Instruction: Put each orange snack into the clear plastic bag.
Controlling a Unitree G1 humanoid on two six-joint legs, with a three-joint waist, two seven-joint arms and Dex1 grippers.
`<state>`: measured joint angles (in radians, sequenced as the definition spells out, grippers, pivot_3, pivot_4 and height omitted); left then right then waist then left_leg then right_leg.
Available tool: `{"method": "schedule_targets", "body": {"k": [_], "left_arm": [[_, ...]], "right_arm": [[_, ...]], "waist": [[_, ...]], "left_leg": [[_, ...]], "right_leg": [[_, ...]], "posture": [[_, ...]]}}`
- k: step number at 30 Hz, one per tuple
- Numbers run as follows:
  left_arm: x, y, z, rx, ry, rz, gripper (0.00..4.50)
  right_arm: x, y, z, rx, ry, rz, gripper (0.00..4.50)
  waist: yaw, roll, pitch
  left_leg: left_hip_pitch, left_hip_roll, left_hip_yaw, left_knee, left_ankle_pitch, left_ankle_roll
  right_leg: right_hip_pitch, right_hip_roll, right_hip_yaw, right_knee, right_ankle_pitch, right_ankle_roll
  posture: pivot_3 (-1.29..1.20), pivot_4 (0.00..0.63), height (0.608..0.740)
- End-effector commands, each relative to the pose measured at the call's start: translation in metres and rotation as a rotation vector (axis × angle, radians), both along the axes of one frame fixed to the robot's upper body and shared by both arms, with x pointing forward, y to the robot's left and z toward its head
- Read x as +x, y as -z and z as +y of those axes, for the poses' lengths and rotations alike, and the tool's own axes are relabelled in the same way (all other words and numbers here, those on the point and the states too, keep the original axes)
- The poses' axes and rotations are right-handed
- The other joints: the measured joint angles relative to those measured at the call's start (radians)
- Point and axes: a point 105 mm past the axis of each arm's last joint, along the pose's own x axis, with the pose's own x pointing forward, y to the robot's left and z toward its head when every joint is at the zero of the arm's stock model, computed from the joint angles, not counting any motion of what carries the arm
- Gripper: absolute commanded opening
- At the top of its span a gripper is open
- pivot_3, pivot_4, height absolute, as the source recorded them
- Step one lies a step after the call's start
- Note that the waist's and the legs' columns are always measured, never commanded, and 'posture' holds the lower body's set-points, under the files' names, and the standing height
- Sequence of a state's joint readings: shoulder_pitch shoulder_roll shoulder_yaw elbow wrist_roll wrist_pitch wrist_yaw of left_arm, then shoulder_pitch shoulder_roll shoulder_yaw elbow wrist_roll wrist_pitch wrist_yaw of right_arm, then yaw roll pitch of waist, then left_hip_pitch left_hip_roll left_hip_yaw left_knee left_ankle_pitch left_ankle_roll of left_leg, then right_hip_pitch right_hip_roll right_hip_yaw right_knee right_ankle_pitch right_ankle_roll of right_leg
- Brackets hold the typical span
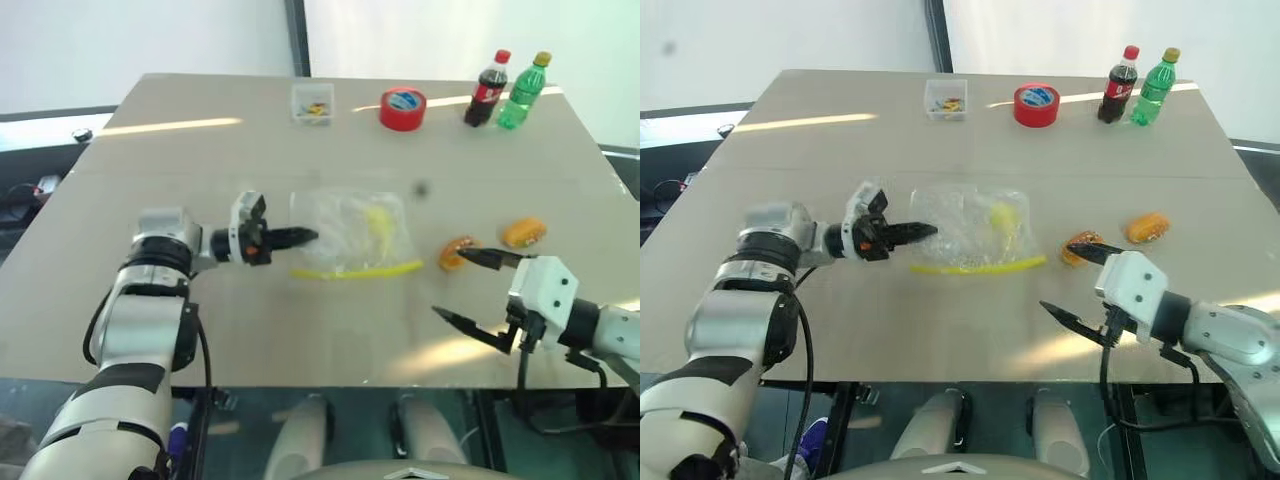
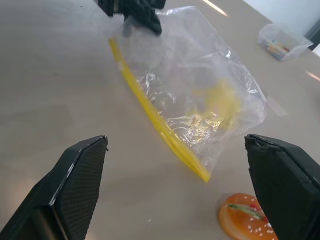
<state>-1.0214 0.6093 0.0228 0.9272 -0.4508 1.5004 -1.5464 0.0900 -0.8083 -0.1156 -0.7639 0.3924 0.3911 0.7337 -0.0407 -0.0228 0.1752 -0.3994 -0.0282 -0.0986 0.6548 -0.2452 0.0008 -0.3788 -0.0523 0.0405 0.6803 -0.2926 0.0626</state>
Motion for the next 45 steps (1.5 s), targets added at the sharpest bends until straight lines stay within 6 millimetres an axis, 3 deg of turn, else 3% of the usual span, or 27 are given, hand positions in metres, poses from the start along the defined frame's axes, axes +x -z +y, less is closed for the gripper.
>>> {"method": "schedule_targets", "body": {"k": [1,4,7,10,12,18,24,27,36,45], "left_arm": [[-0.005,-0.049,0.001,-0.125,0.02,-0.084,0.05],[-0.005,-0.07,-0.001,-0.175,0.029,-0.125,0.05],[-0.005,-0.077,-0.005,-0.182,0.024,-0.122,0.05],[-0.006,-0.077,-0.009,-0.159,0.02,-0.121,0.05],[-0.006,-0.076,-0.011,-0.154,0.008,-0.113,0.05],[0.007,-0.07,-0.006,-0.115,-0.107,-0.063,0.05],[0.017,-0.064,-0.004,-0.156,-0.2,-0.021,0.05],[0.017,-0.063,-0.007,-0.179,-0.213,-0.021,0.05],[0.018,-0.071,-0.019,-0.215,-0.299,-0.056,0.05],[0.018,-0.074,-0.028,-0.226,-0.368,-0.063,0.05]], "right_arm": [[0.015,0.001,0.012,-0.071,0.007,-0.143,4.5],[0.036,0.01,0.024,-0.161,0.062,-0.257,4.5],[0.064,0.018,0.037,-0.184,0.143,-0.315,4.5],[0.101,0.003,0.047,-0.184,0.28,-0.481,4.5],[0.112,-0.003,0.05,-0.19,0.337,-0.555,4.5],[0.107,-0.002,0.047,-0.204,0.427,-0.648,4.5],[0.092,0.022,0.033,-0.386,0.423,-0.721,4.5],[0.095,0.019,0.031,-0.431,0.45,-0.785,4.5],[0.113,0.009,0.062,-0.42,0.411,-0.887,4.5],[0.133,0.001,0.078,-0.437,0.436,-0.991,4.5]], "waist": [[-0.003,0.0,0.0],[-0.001,0.0,0.0],[0.0,0.0,0.0],[-0.001,0.0,0.0],[0.001,0.0,0.0],[0.001,0.0,0.0],[0.0,0.0,-0.001],[-0.002,-0.001,-0.001],[0.0,-0.002,-0.001],[0.003,-0.003,-0.002]], "left_leg": [[0.0,0.001,0.0,0.0,0.0,0.0],[0.002,0.002,0.001,0.0,0.0,0.0],[0.001,0.003,0.0,0.0,0.001,-0.001],[0.0,0.002,0.001,0.0,0.003,-0.006],[-0.001,0.001,0.003,0.001,0.004,-0.007],[-0.018,0.0,0.003,0.008,0.006,-0.009],[-0.017,-0.003,0.004,0.011,0.005,-0.009],[-0.016,-0.002,0.004,0.012,0.005,-0.009],[-0.016,0.001,0.006,0.012,0.005,-0.009],[-0.016,0.0,0.007,0.012,0.005,-0.009]], "right_leg": [[0.0,0.0,0.0,0.0,0.0,0.0],[0.0,0.0,0.001,0.001,0.0,0.0],[-0.001,0.0,0.001,0.002,0.0,0.0],[-0.004,-0.001,0.003,0.004,0.0,0.0],[-0.008,-0.002,0.005,0.009,0.0,-0.001],[-0.028,-0.002,0.005,0.017,0.0,-0.001],[-0.026,-0.001,0.006,0.018,0.0,-0.001],[-0.025,-0.001,0.006,0.019,0.0,-0.001],[-0.026,-0.002,0.008,0.02,0.0,-0.001],[-0.026,-0.002,0.008,0.02,0.001,-0.001]], "posture": [[0.0,0.15,0.74],[0.0,0.15,0.74],[0.0,0.15,0.74],[0.0,0.15,0.74],[0.0,0.15,0.74],[0.0,0.15,0.74],[0.0,0.15,0.74],[0.0,0.15,0.74],[0.0,0.15,0.74],[0.0,0.15,0.74]]}}
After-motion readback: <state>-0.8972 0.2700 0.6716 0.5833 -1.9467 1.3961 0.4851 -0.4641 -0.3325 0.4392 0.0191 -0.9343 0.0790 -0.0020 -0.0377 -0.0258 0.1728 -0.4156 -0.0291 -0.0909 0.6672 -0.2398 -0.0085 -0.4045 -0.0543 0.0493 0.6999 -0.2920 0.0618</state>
